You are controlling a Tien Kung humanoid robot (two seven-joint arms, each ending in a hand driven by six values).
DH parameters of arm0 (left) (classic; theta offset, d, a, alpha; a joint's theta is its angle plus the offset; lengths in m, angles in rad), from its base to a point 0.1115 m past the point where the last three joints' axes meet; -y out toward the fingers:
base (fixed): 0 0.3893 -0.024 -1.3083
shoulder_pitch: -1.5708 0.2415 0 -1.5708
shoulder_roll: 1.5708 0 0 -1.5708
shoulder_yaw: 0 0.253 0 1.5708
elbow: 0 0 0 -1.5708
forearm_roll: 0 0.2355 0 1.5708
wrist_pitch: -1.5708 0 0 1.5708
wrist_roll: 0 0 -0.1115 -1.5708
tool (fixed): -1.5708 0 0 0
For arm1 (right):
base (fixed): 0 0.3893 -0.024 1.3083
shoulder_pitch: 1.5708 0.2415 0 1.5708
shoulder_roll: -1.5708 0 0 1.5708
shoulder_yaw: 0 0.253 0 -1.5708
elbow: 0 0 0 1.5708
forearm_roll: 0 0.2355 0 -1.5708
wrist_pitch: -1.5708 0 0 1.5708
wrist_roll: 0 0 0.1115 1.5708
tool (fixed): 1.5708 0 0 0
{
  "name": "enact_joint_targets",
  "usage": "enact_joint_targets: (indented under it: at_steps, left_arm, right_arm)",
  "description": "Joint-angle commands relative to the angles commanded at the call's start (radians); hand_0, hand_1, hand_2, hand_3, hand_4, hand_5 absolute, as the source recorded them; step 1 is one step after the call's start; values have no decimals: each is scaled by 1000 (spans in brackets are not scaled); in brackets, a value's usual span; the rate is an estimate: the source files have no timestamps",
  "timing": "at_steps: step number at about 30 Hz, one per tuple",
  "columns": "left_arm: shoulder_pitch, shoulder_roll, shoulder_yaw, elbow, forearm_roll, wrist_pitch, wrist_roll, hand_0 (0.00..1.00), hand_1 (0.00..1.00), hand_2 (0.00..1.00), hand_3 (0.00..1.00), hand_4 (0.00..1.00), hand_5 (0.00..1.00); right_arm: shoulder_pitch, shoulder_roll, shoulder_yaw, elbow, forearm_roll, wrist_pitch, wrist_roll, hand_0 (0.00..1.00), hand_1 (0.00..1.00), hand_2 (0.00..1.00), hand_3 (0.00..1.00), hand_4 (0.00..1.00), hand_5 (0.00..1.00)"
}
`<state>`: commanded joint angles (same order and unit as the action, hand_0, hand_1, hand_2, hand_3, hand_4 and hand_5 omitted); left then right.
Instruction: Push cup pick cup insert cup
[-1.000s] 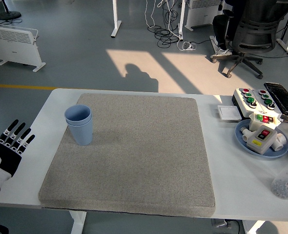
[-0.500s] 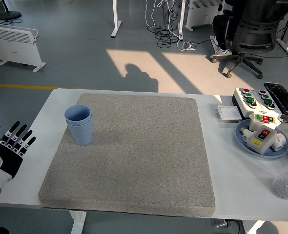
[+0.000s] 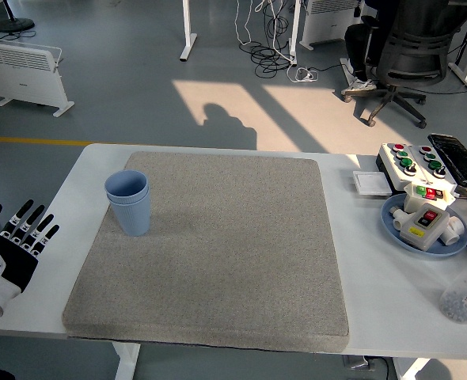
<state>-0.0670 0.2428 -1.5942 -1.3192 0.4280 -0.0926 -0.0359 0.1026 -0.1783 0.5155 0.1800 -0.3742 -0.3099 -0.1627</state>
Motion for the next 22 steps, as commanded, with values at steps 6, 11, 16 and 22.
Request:
enact_joint_targets:
  at_steps: [6, 11, 16, 22]
  left_arm:
    - [-2, -1, 2, 1, -1, 3, 1, 841, 852, 876, 820, 602, 998]
    - [-8, -2, 1, 2, -1, 7, 2, 842, 852, 876, 820, 602, 998]
    - [-10, -2, -2, 2, -3, 9, 2, 842, 851, 876, 820, 601, 998]
    - [-13, -3, -5, 2, -4, 10, 2, 842, 851, 876, 820, 602, 998]
  right_arm:
    - [0, 1, -2, 0, 5, 0, 2, 691, 581, 633, 553, 97, 409]
    - [7, 1, -5, 0, 11, 0, 3, 691, 581, 633, 552, 95, 406]
    - [10, 1, -3, 0, 10, 0, 3, 691, 580, 633, 553, 93, 404]
    - [12, 1, 1, 0, 5, 0, 2, 691, 579, 632, 553, 93, 403]
